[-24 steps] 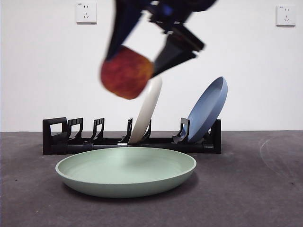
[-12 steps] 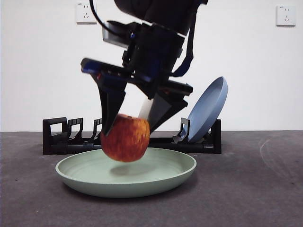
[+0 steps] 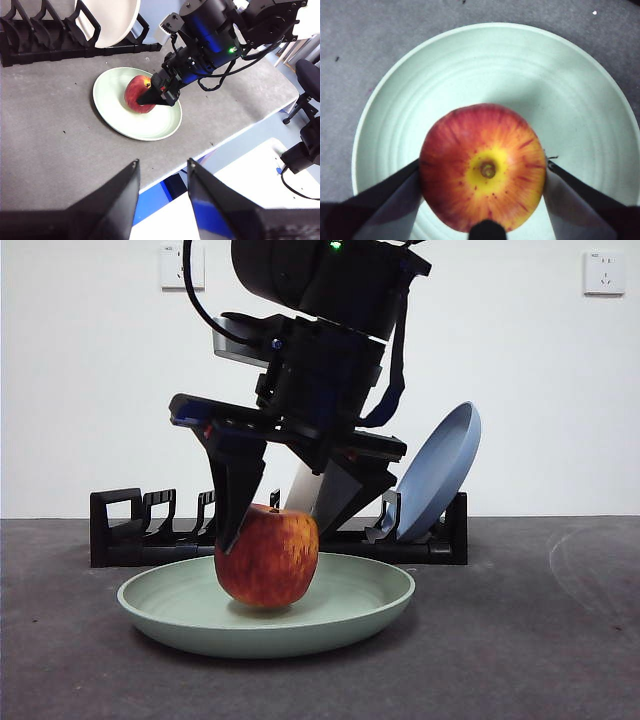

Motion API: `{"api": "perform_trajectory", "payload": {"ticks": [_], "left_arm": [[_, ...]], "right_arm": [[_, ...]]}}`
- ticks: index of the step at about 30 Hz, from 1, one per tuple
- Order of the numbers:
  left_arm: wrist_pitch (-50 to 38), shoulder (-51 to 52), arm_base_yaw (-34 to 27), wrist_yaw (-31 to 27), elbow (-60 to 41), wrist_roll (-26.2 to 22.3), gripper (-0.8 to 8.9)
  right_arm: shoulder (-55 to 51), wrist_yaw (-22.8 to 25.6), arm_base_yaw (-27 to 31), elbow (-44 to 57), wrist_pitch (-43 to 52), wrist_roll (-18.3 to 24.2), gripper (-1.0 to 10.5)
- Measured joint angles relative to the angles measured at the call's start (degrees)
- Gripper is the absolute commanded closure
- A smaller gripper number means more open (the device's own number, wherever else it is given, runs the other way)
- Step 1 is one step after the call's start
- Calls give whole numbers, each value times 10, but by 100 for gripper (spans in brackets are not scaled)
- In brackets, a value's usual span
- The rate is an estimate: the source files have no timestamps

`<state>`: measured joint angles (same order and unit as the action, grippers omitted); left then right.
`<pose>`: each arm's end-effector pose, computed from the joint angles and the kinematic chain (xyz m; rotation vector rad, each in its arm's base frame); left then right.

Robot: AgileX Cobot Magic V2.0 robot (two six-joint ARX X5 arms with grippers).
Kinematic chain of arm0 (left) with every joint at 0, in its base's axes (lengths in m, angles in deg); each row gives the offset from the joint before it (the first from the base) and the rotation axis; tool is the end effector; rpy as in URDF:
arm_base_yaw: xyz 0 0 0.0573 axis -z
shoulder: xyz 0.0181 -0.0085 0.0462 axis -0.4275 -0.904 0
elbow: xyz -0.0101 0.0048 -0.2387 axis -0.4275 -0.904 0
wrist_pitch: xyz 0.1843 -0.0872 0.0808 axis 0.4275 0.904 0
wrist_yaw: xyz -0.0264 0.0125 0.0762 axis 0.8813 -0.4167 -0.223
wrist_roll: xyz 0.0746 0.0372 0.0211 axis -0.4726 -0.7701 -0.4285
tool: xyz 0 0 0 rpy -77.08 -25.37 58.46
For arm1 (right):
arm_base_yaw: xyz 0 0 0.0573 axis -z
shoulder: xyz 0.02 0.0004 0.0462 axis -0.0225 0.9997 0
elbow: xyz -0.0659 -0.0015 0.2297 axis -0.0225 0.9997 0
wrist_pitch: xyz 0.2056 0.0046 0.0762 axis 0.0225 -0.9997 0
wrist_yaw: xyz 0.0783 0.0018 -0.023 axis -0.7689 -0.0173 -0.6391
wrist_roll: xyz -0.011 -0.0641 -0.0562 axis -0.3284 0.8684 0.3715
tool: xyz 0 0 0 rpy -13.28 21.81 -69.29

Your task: Take the green plate from the plate rack,put the plate on the table,take the apple from the table,put the apple in the plate

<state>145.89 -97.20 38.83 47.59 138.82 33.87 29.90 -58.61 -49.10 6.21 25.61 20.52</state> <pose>0.0211 0.0037 0.2774 -0.2582 0.6018 -0.6662 0.2301 0.2731 0.1532 -0.2924 1.0453 0.6368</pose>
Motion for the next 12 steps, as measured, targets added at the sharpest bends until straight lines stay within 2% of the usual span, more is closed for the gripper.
{"api": "perform_trajectory", "payload": {"ticks": [9,10,12], "left_arm": [[0,0,0,0,0,0,656],[0,0,0,0,0,1,656],[0,0,0,0,0,3,656]], "right_arm": [[9,-4,0,-1,3,17,934],[9,-4,0,-1,3,18,906],[9,-5,0,-1,3,20,766]]}}
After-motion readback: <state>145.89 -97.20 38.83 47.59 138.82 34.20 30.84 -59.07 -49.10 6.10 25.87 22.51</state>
